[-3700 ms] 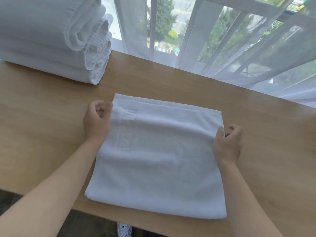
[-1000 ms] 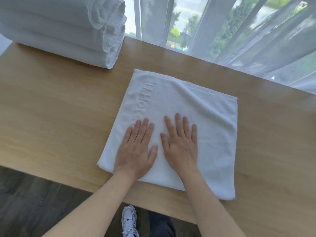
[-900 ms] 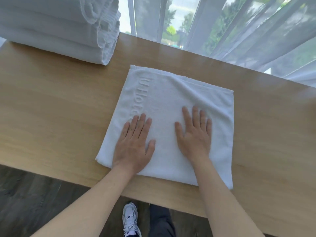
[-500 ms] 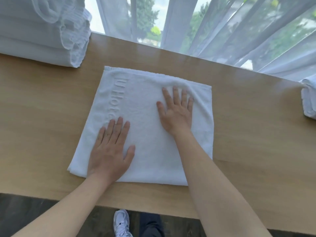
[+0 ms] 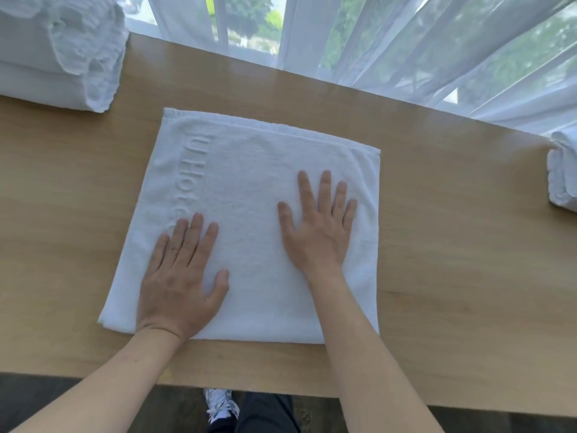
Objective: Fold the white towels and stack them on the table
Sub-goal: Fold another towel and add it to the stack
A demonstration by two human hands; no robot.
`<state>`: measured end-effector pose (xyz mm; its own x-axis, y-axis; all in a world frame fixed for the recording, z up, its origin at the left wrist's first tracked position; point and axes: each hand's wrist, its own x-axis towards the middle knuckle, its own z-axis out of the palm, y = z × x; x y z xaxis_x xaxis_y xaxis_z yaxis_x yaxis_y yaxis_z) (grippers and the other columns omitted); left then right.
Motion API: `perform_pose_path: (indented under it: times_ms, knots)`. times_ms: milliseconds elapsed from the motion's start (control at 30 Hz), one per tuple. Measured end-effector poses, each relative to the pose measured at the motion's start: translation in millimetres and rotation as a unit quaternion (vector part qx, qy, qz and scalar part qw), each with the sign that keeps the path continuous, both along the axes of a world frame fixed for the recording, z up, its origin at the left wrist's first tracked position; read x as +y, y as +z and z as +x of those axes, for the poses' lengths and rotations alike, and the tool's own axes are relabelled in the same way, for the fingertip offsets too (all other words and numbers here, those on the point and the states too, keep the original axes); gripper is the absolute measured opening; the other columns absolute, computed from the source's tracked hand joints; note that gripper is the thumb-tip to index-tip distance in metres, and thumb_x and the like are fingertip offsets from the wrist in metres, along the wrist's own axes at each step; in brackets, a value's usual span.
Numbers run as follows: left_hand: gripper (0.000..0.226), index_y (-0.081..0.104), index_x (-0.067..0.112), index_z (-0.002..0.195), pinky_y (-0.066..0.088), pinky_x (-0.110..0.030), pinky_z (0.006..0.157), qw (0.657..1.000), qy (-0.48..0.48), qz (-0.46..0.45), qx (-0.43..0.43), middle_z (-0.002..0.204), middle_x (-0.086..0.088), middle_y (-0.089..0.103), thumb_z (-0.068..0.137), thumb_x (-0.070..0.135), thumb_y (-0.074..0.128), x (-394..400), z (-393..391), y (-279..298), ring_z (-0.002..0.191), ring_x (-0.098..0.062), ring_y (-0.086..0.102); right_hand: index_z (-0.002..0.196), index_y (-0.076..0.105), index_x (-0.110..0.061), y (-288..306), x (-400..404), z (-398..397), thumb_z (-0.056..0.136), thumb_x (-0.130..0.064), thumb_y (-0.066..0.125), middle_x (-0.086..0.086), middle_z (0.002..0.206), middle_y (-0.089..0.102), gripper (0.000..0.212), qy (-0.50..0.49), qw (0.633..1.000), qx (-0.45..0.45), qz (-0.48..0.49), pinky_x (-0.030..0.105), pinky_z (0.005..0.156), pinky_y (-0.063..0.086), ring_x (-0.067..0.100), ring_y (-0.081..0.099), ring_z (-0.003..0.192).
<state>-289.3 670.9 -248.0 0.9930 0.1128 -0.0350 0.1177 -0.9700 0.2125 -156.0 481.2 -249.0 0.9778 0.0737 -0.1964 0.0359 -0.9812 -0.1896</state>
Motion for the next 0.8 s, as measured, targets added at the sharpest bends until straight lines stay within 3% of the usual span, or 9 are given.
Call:
perform_pose_path:
  times_ms: [100,233,367,433,500,667,800]
  knots:
    - [0.075,0.026,0.011,0.158,0.015,-0.048,0.125,1.0,0.005,-0.003,-0.003,0.166,-0.009,0.021,0.093,0.048,0.034,0.0,-0.2,-0.4,0.153,-0.027,0.02,0.157,0.0,-0.044,-1.0,-36.2,25.1,0.097,-0.066,0.017,-0.006,0.168,-0.009,0.066,-0.065,0.998,0.0,-0.01,0.046,0.122,-0.01,0.018,-0.012,0.154]
    - [0.078,0.025,0.007,0.158,0.015,-0.048,0.124,1.0,0.011,-0.012,0.0,0.165,-0.01,0.023,0.092,0.048,0.034,-1.1,-0.3,0.8,0.153,-0.027,0.021,0.16,0.005,-0.033,10.7,-54.1,42.8,0.102,-0.058,0.025,0.001,0.168,-0.006,0.067,-0.155,0.988,0.014,0.018,0.049,0.122,-0.008,0.024,-0.008,0.154]
    - [0.079,0.027,0.007,0.158,0.015,-0.047,0.125,1.0,0.012,-0.021,-0.001,0.164,-0.011,0.024,0.091,0.048,0.034,-0.5,0.4,-0.7,0.152,-0.028,0.023,0.16,0.009,-0.031,15.9,-13.4,-30.9,0.101,-0.058,0.022,0.0,0.168,-0.003,0.066,-0.022,0.996,-0.069,0.059,0.047,0.123,-0.011,0.023,-0.007,0.154]
    - [0.08,0.025,0.007,0.158,0.013,-0.045,0.125,1.0,0.011,-0.027,-0.002,0.165,-0.011,0.024,0.091,0.049,0.033,0.0,-0.9,-0.9,0.153,-0.027,0.022,0.16,0.013,-0.032,9.1,3.2,-86.0,0.101,-0.058,0.024,0.001,0.169,0.003,0.065,0.075,0.993,-0.061,0.06,0.049,0.123,-0.007,0.025,-0.003,0.155]
    - [0.078,0.024,0.01,0.159,0.01,-0.044,0.126,0.999,0.005,-0.031,-0.003,0.165,-0.01,0.022,0.091,0.05,0.032,0.2,-2.5,-0.2,0.153,-0.026,0.019,0.16,0.013,-0.033,-0.1,-2.7,-116.4,0.101,-0.058,0.026,0.002,0.168,0.006,0.065,0.107,0.993,-0.045,0.03,0.05,0.124,-0.002,0.026,0.0,0.155]
    - [0.063,0.038,0.012,0.154,0.01,-0.048,0.125,0.999,-0.014,-0.051,-0.012,0.162,-0.012,0.03,0.096,0.036,0.037,0.6,-10.6,7.5,0.152,-0.029,0.023,0.158,0.002,-0.042,-4.3,-66.3,-113.3,0.097,-0.064,0.013,-0.005,0.168,-0.005,0.066,-0.008,1.0,-0.009,-0.015,0.045,0.123,-0.007,0.018,-0.006,0.154]
    - [0.054,0.053,0.002,0.143,0.02,-0.06,0.12,0.991,-0.099,-0.087,-0.035,0.152,-0.02,0.045,0.098,0.024,0.034,6.1,-31.1,15.5,0.144,-0.037,0.038,0.16,-0.004,-0.032,0.7,-88.4,-118.7,0.1,-0.061,0.011,0.001,0.168,-0.008,0.068,-0.109,0.993,0.021,-0.028,0.05,0.122,-0.01,0.024,-0.011,0.154]
